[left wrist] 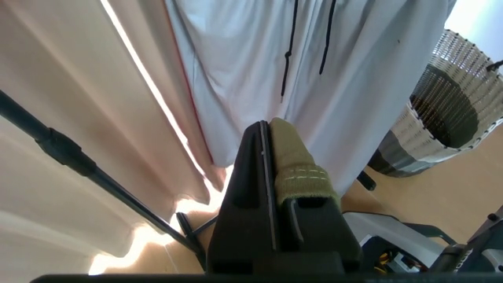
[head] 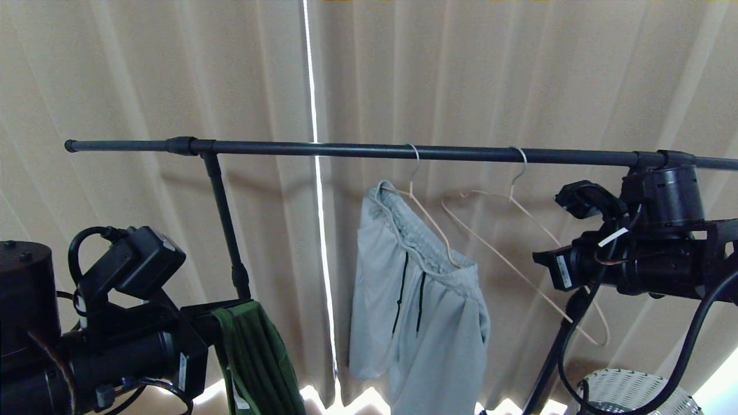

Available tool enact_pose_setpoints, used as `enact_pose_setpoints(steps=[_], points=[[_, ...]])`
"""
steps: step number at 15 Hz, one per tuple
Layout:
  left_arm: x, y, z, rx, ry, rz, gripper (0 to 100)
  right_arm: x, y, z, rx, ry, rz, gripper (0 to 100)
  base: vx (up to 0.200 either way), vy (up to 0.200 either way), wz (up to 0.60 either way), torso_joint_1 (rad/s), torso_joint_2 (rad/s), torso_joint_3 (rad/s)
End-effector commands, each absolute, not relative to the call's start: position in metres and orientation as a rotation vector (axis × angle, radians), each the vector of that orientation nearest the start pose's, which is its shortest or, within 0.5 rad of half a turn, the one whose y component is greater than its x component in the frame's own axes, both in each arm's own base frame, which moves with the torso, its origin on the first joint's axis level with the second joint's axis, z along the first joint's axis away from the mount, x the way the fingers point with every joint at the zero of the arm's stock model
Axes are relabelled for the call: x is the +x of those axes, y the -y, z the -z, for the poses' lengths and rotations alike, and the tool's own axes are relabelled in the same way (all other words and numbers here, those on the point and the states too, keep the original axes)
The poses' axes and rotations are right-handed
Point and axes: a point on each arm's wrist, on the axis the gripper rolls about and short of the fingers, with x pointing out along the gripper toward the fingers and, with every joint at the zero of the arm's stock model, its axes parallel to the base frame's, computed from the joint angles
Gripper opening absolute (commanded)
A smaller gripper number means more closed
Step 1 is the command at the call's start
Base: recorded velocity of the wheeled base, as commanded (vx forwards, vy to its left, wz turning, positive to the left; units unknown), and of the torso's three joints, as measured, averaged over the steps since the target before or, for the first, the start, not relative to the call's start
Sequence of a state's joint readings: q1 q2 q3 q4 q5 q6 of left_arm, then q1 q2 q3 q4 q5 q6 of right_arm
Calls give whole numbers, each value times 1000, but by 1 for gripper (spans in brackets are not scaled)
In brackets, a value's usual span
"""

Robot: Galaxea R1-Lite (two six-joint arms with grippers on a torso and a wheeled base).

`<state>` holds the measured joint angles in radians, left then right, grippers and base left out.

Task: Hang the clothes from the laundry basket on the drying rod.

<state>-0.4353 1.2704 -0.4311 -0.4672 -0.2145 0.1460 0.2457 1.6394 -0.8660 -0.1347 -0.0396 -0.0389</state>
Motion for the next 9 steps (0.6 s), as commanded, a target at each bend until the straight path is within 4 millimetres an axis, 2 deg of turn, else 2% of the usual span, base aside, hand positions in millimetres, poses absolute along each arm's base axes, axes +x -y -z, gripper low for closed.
enact_pose_setpoints(steps=[1, 6, 9], points=[[161, 80, -168, 182, -341, 670, 0, 270, -67, -172, -121, -622, -212, 0, 0, 0, 0, 0, 0, 0], [163, 81, -166, 184, -348, 669, 0, 261, -64, -185, -73, -580, -194, 0, 0, 0, 0, 0, 0, 0], [163, 80, -163, 201, -355, 671, 0, 249, -56, -194, -49, -547, -173, 0, 0, 0, 0, 0, 0, 0]])
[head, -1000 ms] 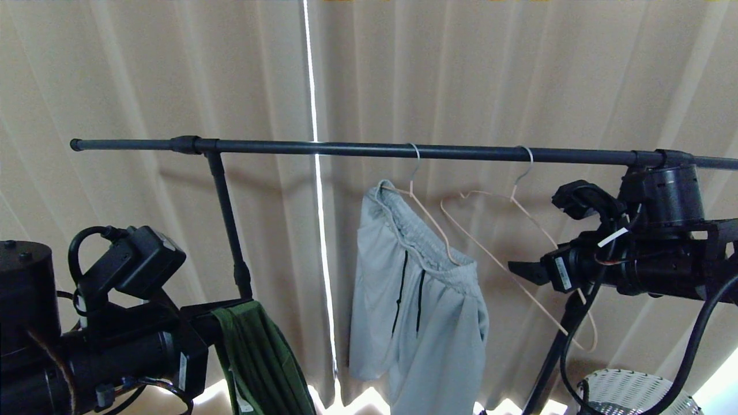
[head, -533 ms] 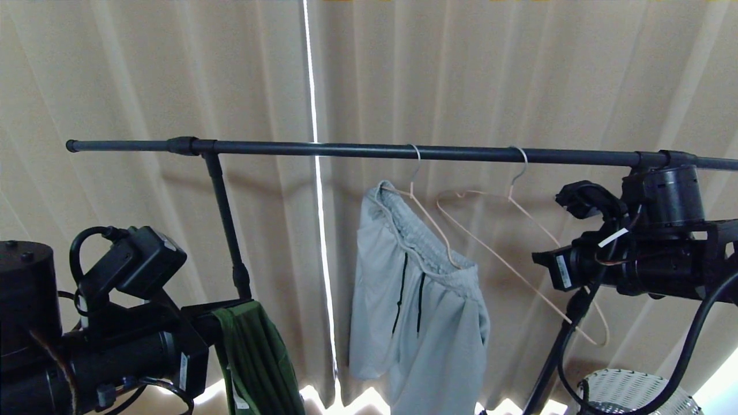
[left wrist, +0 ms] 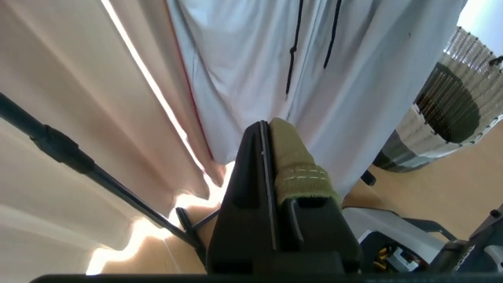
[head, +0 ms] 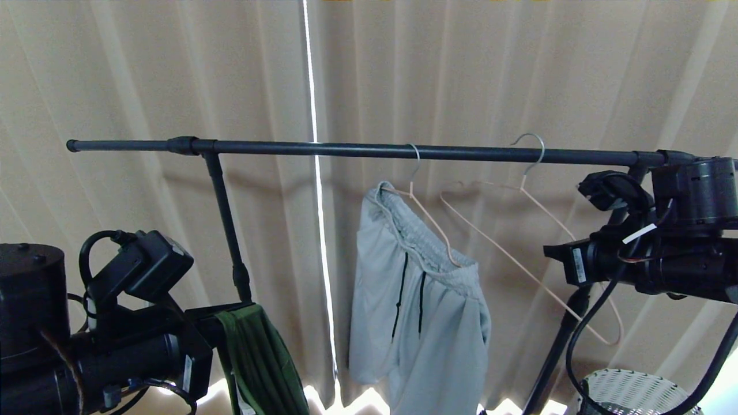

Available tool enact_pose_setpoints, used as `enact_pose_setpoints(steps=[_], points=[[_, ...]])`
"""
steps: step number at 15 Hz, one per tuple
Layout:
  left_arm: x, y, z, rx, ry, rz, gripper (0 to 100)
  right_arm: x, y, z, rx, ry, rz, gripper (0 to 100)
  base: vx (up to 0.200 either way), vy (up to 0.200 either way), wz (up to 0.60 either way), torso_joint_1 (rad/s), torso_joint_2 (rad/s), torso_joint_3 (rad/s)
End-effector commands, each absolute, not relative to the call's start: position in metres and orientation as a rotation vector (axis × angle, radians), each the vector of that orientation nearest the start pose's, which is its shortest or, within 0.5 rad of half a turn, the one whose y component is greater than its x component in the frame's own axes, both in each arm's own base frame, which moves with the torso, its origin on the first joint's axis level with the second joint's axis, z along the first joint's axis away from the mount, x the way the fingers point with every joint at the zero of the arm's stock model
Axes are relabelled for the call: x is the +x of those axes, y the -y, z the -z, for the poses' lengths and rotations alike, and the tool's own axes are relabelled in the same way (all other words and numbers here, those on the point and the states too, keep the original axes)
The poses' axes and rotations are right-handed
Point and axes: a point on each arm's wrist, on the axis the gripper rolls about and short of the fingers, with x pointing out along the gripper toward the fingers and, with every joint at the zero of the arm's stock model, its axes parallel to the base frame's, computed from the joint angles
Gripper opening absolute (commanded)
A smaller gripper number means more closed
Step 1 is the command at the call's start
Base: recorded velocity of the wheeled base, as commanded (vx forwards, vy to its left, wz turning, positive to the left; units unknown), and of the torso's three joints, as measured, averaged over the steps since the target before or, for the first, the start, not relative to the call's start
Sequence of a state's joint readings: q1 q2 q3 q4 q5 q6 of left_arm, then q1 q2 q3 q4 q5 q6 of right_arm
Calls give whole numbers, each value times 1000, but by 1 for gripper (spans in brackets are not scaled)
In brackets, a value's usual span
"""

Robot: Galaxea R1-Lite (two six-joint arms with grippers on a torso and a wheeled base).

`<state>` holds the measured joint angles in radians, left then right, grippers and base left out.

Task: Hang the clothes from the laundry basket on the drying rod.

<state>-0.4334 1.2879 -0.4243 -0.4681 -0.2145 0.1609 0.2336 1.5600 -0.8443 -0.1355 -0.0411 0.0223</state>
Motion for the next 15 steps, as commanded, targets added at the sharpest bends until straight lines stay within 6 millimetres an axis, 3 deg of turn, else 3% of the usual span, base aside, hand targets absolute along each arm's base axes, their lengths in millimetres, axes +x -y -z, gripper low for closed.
enact_pose_setpoints(steps=[1, 9, 15], points=[[163, 80, -162, 217, -356, 673, 0, 245, -52, -196, -45, -540, -159, 0, 0, 0, 0, 0, 0, 0], [162, 79, -158, 228, -276, 663, 0, 183, -32, -203, -33, -463, -128, 0, 0, 0, 0, 0, 0, 0], [161, 78, -157, 252, -271, 664, 0, 166, -29, -199, -37, -460, -126, 0, -200, 0, 0, 6, 2, 3]])
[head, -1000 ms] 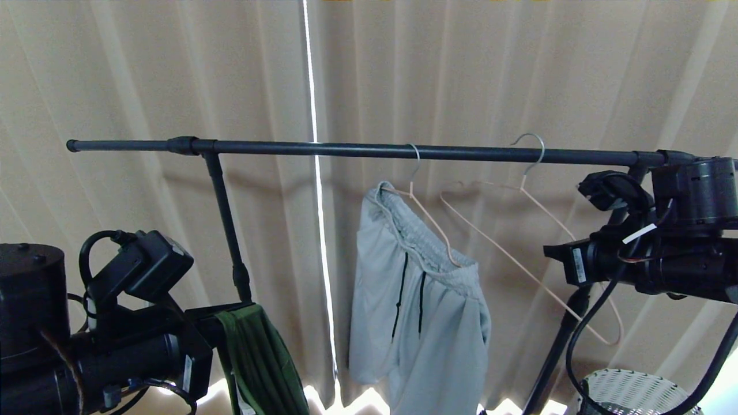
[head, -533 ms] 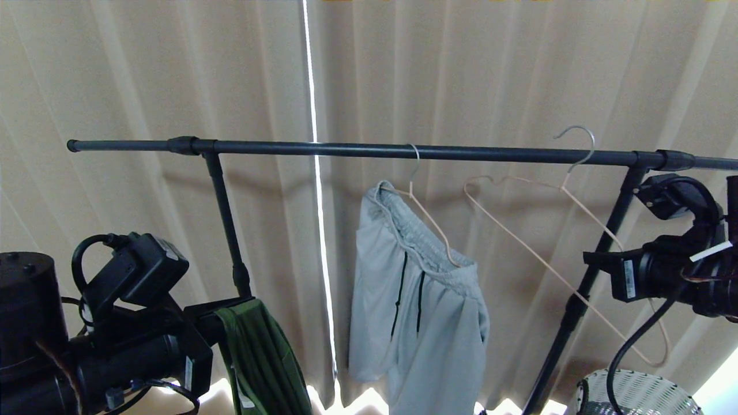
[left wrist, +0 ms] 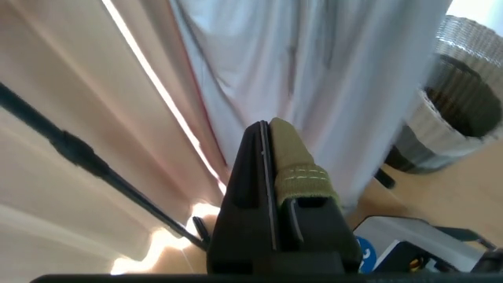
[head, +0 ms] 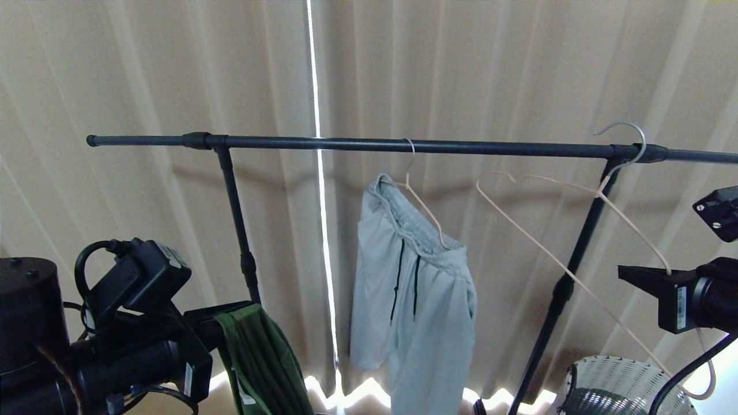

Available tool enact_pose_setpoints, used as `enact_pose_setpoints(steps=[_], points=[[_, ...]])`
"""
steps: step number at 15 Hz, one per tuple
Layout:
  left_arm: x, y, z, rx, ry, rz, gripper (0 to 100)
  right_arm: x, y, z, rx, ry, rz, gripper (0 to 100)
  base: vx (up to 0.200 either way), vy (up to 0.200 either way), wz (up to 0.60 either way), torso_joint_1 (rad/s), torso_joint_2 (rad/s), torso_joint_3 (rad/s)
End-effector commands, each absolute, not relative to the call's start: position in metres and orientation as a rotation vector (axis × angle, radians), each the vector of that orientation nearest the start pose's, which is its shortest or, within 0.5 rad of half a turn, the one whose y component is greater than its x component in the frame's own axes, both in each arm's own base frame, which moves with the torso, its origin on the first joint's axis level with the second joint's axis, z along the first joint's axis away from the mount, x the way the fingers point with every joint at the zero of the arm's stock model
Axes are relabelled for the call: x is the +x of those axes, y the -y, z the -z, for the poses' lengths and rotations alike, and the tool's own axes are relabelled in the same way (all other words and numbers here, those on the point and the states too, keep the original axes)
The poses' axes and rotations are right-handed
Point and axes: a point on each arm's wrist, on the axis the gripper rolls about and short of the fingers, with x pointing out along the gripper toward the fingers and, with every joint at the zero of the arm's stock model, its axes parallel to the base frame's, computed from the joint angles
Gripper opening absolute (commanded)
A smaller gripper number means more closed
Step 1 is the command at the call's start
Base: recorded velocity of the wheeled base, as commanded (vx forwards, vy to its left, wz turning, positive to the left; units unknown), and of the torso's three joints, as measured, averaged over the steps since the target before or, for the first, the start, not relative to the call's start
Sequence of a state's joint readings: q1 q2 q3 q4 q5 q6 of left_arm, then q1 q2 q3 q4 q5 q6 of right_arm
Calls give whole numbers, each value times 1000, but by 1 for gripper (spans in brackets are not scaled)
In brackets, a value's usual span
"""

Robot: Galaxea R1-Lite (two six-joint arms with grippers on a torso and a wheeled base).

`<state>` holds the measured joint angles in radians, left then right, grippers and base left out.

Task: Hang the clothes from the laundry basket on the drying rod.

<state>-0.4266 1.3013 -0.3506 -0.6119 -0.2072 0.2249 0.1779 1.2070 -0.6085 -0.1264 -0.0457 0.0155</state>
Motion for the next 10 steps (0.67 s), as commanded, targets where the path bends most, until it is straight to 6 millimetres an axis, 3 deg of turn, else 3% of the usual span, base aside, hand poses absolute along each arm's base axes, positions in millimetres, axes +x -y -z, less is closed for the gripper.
enact_pose_setpoints(steps=[1, 10], points=[[162, 78, -157, 252, -271, 661, 0, 165, -29, -198, -37, -465, -126, 0, -200, 0, 0, -17, 7, 7], [165, 70, -158, 243, -261, 614, 0, 163, -29, -184, -45, -513, -131, 0, -200, 0, 0, 1, 2, 3]])
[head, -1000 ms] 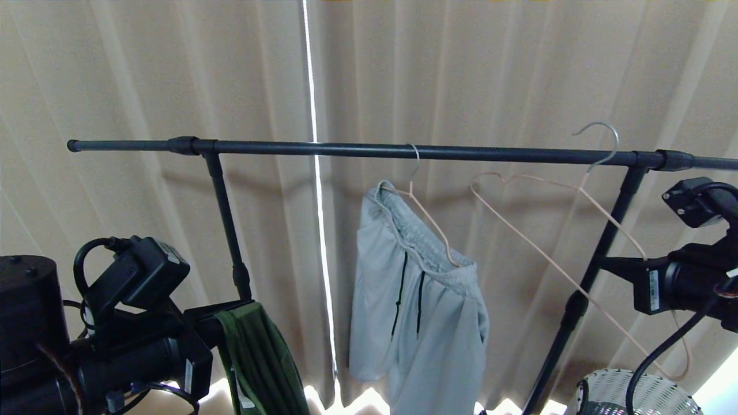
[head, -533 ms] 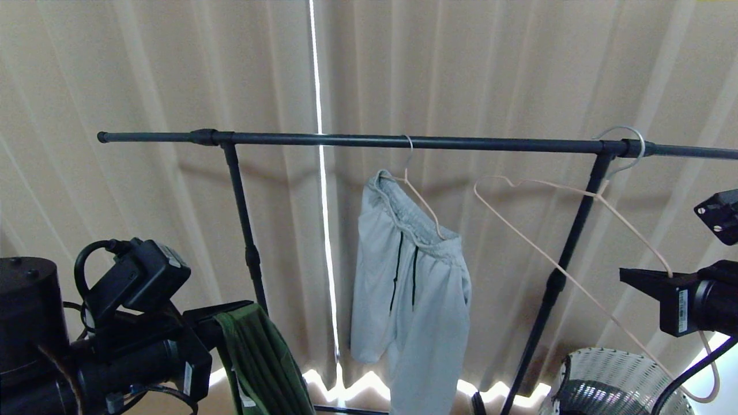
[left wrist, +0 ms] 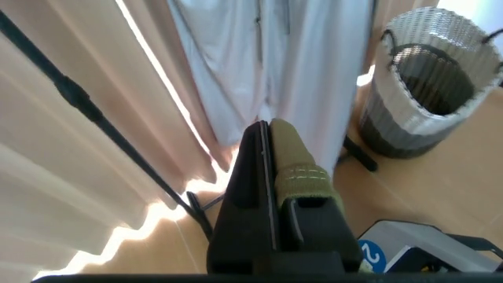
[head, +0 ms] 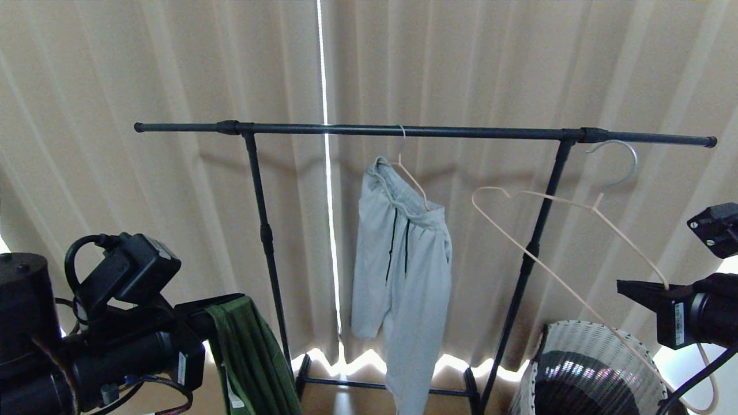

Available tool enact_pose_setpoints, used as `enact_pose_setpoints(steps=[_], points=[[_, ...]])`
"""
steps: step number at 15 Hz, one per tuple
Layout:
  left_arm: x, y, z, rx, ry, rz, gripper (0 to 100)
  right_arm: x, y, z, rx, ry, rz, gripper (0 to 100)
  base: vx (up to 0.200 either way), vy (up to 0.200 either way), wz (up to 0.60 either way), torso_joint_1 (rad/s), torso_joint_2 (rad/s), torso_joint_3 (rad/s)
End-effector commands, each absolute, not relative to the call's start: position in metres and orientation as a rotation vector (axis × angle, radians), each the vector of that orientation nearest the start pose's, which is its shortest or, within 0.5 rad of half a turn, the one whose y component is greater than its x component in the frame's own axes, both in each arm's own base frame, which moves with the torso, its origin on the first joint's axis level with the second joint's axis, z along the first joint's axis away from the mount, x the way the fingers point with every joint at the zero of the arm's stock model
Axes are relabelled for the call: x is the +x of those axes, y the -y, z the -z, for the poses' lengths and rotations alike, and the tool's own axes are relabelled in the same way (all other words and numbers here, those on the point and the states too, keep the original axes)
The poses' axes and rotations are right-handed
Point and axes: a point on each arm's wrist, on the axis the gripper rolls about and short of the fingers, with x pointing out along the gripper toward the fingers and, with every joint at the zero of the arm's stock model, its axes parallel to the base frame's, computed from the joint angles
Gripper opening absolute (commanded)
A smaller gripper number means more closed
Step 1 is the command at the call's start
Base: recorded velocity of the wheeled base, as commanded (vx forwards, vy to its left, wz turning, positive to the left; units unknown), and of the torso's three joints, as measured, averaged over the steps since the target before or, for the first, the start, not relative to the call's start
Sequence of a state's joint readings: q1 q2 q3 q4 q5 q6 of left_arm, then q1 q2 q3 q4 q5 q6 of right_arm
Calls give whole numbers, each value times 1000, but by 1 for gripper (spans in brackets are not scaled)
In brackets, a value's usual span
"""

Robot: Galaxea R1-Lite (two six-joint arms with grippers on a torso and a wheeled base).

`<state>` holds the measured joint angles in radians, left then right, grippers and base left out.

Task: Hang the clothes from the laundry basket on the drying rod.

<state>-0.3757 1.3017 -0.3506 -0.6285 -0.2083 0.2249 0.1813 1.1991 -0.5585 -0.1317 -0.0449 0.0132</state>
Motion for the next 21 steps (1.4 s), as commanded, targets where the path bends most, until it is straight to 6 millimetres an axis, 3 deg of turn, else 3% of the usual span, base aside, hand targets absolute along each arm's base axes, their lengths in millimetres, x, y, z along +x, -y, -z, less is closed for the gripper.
enact_pose_setpoints(steps=[1, 5, 8, 11, 14, 17, 21], points=[[166, 70, -157, 245, -261, 614, 0, 163, -29, -184, -45, -513, -131, 0, 0, 0, 0, 0, 0, 0], [166, 70, -159, 234, -248, 610, 0, 163, -29, -170, -48, -572, -134, 0, 0, 0, 0, 0, 0, 0], [171, 56, -161, 219, -253, 516, 0, 163, -30, -170, -49, -564, -137, 0, 0, 0, 0, 0, 0, 0], [180, 46, -170, 228, -252, 371, 0, 162, -41, -172, -62, -531, -204, 0, 0, 0, 0, 0, 0, 0], [185, 46, -179, 237, -334, 335, 0, 162, -53, -174, -68, -500, -280, 0, 0, 0, 0, 0, 0, 0], [195, 57, -204, 145, -442, 354, 0, 167, -60, -174, -61, -479, -323, 0, 0, 0, 0, 0, 0, 0], [211, 87, -210, 105, -479, 302, 0, 167, -71, -172, -51, -495, -443, 0, 0, 0, 0, 0, 0, 0]])
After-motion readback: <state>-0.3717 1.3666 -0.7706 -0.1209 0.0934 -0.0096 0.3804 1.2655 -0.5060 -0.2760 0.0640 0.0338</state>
